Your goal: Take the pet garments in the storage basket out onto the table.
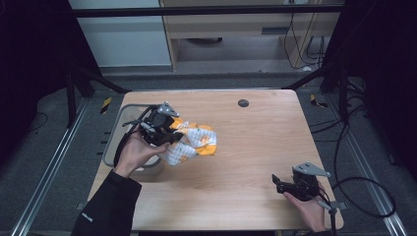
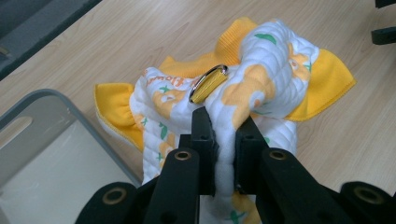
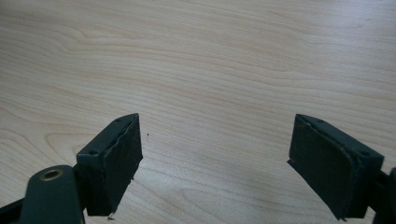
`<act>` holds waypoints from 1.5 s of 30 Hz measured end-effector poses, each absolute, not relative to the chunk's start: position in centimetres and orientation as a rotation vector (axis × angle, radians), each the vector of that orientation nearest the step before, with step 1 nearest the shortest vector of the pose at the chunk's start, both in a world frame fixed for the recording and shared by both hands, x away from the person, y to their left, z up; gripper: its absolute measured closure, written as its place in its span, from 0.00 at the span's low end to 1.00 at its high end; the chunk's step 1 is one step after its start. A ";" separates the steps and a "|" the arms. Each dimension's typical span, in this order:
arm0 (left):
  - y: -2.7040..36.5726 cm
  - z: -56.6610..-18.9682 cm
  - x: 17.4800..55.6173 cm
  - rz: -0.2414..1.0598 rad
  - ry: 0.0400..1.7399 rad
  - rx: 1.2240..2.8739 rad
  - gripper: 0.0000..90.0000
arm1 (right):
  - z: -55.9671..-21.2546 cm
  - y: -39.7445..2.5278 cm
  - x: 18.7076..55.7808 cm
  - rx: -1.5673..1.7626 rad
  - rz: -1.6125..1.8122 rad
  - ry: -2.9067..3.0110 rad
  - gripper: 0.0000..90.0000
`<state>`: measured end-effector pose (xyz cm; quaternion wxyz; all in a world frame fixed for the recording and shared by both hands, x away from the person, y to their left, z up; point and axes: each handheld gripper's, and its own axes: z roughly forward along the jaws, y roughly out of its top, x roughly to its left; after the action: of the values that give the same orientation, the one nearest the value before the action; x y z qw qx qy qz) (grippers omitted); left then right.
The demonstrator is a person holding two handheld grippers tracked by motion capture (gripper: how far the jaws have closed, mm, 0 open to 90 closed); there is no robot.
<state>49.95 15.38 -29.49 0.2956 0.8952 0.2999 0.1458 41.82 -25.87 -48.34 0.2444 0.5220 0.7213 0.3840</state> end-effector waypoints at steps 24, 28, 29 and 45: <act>10.5 -31.7 49.7 0.332 0.687 2.441 0.91 | -48.2 -26.2 41.7 1.436 1.051 1.936 0.19; 9.7 -32.2 49.8 0.320 0.679 2.447 0.91 | -48.2 -26.3 41.8 1.435 1.047 1.927 0.19; 9.5 -32.3 49.8 0.318 0.674 2.452 0.91 | -48.2 -26.3 41.8 1.436 1.048 1.924 0.19; 7.4 -34.8 49.7 0.280 0.637 2.499 0.91 | -48.2 -26.4 41.8 1.436 1.042 1.909 0.18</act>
<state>49.73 7.39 -34.78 0.2705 0.9274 0.2365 0.1040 41.75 -26.42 -48.19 0.2646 0.5313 0.7064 0.3856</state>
